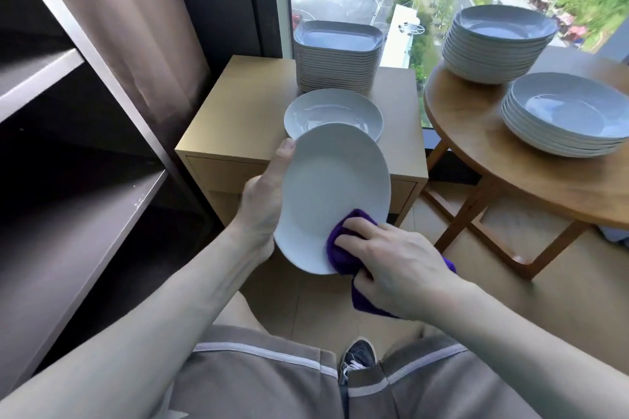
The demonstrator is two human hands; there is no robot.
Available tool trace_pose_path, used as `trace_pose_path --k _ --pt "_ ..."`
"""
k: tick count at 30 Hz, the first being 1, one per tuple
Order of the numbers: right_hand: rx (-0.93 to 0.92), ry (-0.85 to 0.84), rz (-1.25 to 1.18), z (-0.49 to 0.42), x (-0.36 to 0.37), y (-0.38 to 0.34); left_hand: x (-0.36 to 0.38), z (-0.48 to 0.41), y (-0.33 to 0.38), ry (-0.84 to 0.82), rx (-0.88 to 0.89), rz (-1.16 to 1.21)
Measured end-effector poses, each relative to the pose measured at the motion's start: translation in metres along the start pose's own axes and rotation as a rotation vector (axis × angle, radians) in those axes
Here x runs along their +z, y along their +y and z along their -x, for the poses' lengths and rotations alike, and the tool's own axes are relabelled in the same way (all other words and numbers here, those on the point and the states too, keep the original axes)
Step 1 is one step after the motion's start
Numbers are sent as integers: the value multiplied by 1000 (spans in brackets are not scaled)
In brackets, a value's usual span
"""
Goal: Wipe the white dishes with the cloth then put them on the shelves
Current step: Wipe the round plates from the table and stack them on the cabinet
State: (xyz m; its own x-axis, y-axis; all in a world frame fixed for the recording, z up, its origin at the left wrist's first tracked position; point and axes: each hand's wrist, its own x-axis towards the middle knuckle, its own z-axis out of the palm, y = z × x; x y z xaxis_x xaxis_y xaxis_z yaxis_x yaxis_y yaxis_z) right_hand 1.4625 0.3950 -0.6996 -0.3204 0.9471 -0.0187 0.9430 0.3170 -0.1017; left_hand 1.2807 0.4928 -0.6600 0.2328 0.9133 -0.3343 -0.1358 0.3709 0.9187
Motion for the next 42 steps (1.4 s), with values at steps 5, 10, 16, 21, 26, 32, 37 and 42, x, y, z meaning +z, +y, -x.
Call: trace_pose_path --k 5,10,16,21,26,32,37,42 --pt "179 94 -5 -6 -4 28 0 2 -1 -86 -45 -78" --pt "281 218 -13 -9 -7 40 6 4 -8 -153 -76 -66" --pt "349 355 -100 -12 -16 54 5 4 -16 -90 -134 34" --pt "363 454 -171 -13 -24 67 4 3 -18 -7 -171 68" --pt "418 517 -251 -11 -29 84 0 -4 -12 55 -109 54" --pt "430 578 -355 -10 -32 95 12 -26 -8 175 -57 212" --pt "440 569 -404 -8 -34 101 38 -50 -7 221 -25 341" --pt "426 560 -429 -6 -33 103 54 -72 -1 311 -45 384"
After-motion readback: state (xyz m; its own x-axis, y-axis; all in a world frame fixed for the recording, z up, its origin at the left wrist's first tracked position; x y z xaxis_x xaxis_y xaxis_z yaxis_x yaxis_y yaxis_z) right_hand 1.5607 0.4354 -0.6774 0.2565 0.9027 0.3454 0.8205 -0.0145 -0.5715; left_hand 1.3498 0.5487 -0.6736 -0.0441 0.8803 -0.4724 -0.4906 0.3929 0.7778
